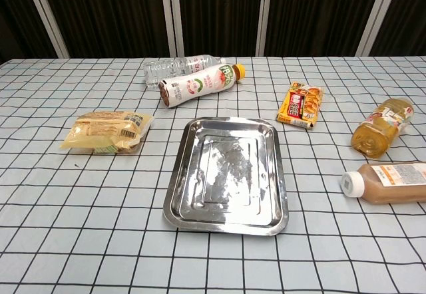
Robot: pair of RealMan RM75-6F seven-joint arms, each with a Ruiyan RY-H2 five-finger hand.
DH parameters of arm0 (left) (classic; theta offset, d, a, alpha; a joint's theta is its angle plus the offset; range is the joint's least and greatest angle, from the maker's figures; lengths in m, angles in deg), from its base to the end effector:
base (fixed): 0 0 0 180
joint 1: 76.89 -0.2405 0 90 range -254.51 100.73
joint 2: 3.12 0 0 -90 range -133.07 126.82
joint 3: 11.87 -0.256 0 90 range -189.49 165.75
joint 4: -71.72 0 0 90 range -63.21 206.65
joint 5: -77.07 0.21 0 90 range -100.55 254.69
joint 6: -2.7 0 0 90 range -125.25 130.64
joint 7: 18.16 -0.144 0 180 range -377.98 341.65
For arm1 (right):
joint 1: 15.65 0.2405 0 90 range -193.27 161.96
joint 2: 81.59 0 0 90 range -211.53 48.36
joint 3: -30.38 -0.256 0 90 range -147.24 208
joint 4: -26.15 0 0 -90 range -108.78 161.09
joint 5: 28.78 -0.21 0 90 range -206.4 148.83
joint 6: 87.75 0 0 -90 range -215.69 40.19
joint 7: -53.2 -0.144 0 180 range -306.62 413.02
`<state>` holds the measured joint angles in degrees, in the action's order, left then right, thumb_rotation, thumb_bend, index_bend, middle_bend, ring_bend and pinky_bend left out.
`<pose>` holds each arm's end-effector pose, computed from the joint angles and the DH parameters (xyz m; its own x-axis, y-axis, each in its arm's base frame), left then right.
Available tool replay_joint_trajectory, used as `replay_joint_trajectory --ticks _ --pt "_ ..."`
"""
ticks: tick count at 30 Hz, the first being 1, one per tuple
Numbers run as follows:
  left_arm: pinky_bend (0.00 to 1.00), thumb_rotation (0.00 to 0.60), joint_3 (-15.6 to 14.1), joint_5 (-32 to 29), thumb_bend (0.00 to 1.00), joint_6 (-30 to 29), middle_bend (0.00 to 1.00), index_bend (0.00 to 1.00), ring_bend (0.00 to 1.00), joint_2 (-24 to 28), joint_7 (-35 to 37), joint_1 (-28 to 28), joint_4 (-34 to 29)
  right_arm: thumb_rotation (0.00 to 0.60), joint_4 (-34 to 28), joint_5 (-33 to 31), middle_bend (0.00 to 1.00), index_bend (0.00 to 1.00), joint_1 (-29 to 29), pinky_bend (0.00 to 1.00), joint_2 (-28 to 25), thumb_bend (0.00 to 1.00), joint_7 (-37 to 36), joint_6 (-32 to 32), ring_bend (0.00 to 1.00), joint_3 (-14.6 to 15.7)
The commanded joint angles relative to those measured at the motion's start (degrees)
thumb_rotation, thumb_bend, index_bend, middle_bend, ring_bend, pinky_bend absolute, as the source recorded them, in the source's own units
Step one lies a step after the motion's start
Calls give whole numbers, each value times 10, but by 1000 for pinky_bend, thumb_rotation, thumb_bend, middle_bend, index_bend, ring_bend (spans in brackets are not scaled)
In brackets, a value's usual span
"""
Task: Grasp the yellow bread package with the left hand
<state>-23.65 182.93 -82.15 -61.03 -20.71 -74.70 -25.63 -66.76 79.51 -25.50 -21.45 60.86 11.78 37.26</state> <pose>-0.2834 0.1018 0.1376 0.4686 0.2580 0.8449 0.8720 -0.2885 -0.3955 -0.2891 -0.0633 0.1690 0.5240 -0.0110 0.8516 -0.8421 -0.1562 0.5161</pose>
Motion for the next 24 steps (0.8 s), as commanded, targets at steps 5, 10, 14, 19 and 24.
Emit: replay_joint_trajectory --ticks 5,10,14,19,24 --pt "127 600 10 -2 53 4 0 0 1 -11 14 9 -4 600 -4 -10 0 0 6 0 -2 407 -3 -12 0 -2" --pt "127 600 58 -40 65 63 39 0 45 -73 -17 52 -16 600 -12 -28 0 0 13 0 -9 407 -24 -26 0 -6" --pt "127 600 133 -117 65 115 65 0 55 -140 -122 95 -27 600 -14 -39 0 0 20 0 -16 405 -47 -37 0 -7" --pt "127 600 208 -254 99 193 82 0 55 -218 -228 155 -13 600 -12 -63 0 0 35 0 -23 406 -72 -59 0 -15" --pt "127 600 258 -317 101 214 93 0 55 -276 -267 206 37 600 -11 -89 0 0 45 0 -29 406 -88 -80 0 -22"
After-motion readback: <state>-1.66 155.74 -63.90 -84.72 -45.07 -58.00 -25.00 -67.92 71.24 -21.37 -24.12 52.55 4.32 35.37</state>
